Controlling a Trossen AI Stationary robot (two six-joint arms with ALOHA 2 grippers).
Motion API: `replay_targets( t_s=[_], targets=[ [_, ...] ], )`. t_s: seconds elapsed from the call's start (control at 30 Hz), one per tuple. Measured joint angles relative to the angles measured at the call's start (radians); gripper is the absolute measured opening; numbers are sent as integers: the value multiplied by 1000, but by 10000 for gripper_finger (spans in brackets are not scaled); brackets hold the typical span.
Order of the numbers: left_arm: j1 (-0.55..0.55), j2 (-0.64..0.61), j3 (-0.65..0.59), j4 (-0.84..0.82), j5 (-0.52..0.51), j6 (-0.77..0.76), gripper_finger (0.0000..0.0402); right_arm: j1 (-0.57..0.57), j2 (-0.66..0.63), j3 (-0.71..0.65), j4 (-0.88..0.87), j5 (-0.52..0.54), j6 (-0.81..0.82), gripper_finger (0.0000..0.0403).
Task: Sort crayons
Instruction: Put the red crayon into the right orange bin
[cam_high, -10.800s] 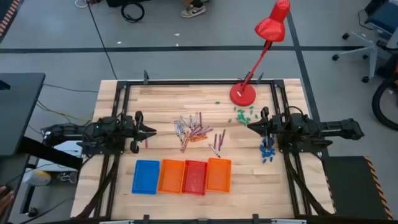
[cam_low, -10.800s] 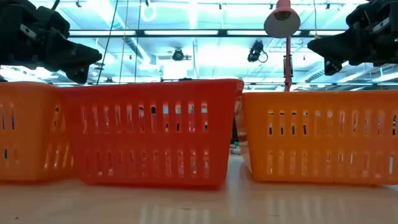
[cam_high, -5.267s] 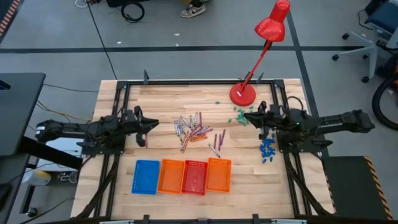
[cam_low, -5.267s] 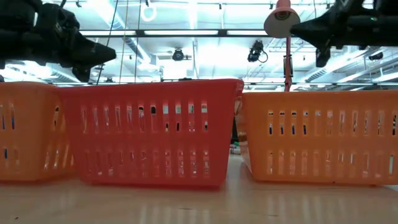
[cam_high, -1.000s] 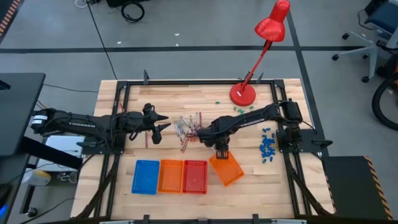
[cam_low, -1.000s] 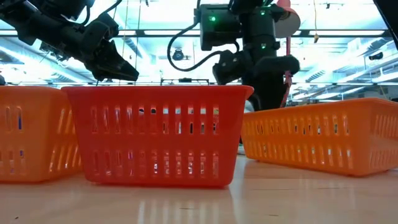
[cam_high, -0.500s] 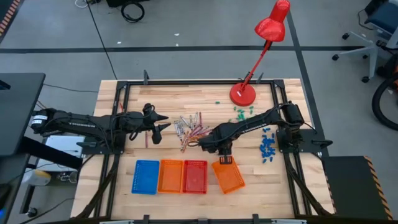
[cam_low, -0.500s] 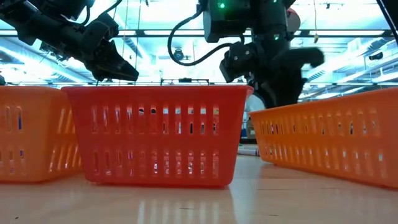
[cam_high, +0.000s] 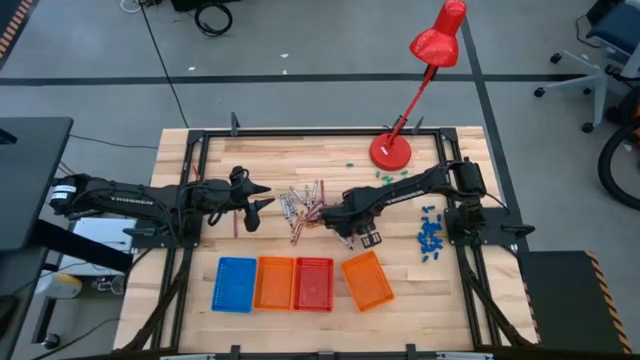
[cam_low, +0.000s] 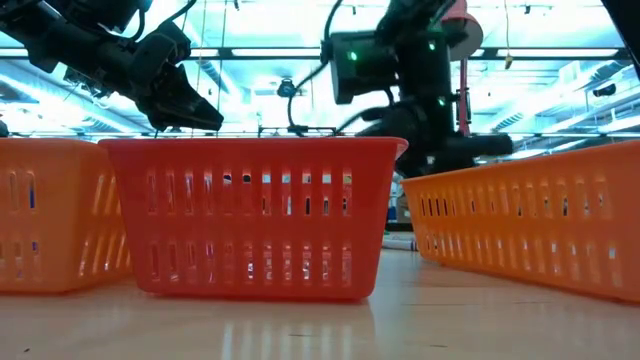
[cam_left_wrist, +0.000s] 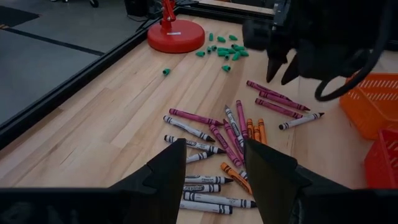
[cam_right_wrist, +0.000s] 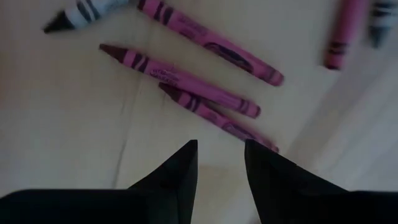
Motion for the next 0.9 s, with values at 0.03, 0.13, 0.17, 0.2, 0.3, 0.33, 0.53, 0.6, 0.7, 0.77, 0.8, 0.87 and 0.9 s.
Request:
replay_targets(
  t_s=[0.03,0.13,0.17,0.2,0.3,0.33,0.53,0.6,0.7,0.77,0.8,0.87,0.9],
  targets=[
    [0,0,0,0,0,0,173,-1,0,-16,19,1,-23,137],
    [0,0,0,0,0,0,173,-7,0,-37,41,20,-66,137],
    [0,0,0,0,0,0,173,-8,0,-40,53,21,-72,137],
    [0,0,0,0,0,0,173,-8,0,-43,63,21,-77,137],
    [0,0,0,0,0,0,173,-8,0,-44,65,22,-99,137],
    [0,0,0,0,0,0,173,-8,0,-44,66,21,-110,137],
    [0,0,0,0,0,0,173,-20,0,-44,77,-1,-240,137],
    [0,0,0,0,0,0,173,-31,0,-44,87,-28,-261,137],
    [0,0,0,0,0,0,173,-48,0,-44,96,-52,-307,137],
    [0,0,0,0,0,0,173,-57,0,-44,99,-54,-343,137],
    [0,0,0,0,0,0,173,-61,0,-44,99,-54,-362,137],
    [0,0,0,0,0,0,173,-67,0,-44,99,-54,-404,137],
    [0,0,0,0,0,0,173,-69,0,-44,99,-54,-424,137]
  ],
)
